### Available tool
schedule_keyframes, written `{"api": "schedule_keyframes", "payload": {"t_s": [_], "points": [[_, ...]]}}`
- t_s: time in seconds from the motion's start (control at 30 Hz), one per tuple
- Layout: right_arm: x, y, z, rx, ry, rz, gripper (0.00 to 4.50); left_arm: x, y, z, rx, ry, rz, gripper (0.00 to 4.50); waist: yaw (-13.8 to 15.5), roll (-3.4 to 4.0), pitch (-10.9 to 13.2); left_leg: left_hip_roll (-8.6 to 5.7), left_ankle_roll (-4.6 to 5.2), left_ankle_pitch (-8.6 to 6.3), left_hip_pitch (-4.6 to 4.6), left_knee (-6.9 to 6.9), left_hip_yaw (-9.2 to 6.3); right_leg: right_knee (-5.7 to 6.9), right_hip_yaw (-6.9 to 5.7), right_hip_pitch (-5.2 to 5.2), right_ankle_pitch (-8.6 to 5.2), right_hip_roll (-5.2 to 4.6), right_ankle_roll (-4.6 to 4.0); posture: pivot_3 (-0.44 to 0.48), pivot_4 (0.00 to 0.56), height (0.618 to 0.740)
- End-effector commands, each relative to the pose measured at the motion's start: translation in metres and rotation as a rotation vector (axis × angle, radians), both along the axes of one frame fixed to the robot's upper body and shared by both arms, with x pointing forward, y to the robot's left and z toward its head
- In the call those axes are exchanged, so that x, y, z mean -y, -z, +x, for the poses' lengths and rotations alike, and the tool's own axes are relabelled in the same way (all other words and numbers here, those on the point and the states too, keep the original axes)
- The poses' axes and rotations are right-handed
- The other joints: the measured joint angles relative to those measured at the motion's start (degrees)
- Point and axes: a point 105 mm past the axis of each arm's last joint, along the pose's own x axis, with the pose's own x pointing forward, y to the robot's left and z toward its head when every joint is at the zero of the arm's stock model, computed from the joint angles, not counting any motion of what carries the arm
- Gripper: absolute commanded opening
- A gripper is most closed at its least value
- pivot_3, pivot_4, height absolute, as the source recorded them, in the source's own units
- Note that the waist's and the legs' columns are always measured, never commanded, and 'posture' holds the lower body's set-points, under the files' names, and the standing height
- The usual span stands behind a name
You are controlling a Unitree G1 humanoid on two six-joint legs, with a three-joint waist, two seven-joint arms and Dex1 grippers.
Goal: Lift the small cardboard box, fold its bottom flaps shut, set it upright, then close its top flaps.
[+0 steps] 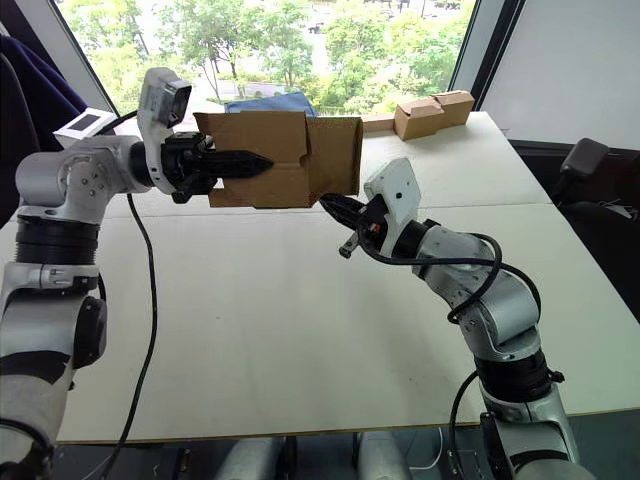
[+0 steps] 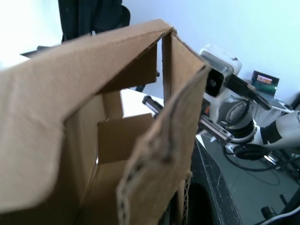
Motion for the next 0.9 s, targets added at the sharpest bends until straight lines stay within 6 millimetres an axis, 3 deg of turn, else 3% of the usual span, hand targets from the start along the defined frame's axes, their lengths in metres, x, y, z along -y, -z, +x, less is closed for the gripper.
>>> {"api": "schedule_keyframes", "payload": {"t_s": [0.03,0.6,0.73,0.9], "points": [[-0.008,-0.017,-0.007,0.067,-0.053,0.041,0.02,-0.004,-0.010,-0.006,0.039,0.002,-0.012,0.00,0.0,0.00,0.0,0.00,0.00,0.00,0.00,0.00,0.00,0.00,0.00,0.00,0.00,0.01,0.00,0.000,0.150,0.740],[-0.026,-0.012,-0.014,0.063,-0.182,0.023,0.02,-0.005,-0.009,-0.006,0.039,-0.014,-0.015,0.00,0.0,0.00,0.0,0.00,-0.01,0.00,-0.01,0.01,0.00,0.01,-0.01,-0.01,0.00,0.01,0.00,0.000,0.150,0.740],[-0.007,-0.023,-0.019,0.065,-0.174,0.020,0.02,-0.006,-0.010,-0.006,0.043,-0.018,-0.016,0.00,0.1,0.00,0.0,0.00,-0.01,0.00,-0.01,0.01,0.00,0.01,-0.01,-0.01,0.00,0.01,0.00,0.000,0.150,0.740],[0.035,-0.060,-0.030,0.012,-0.173,0.185,0.02,-0.010,-0.014,-0.007,0.049,-0.025,-0.023,0.00,0.2,0.00,0.0,-0.02,0.00,0.00,-0.04,0.02,-0.01,-0.01,-0.01,0.01,0.00,-0.06,0.00,0.000,0.150,0.740]]}}
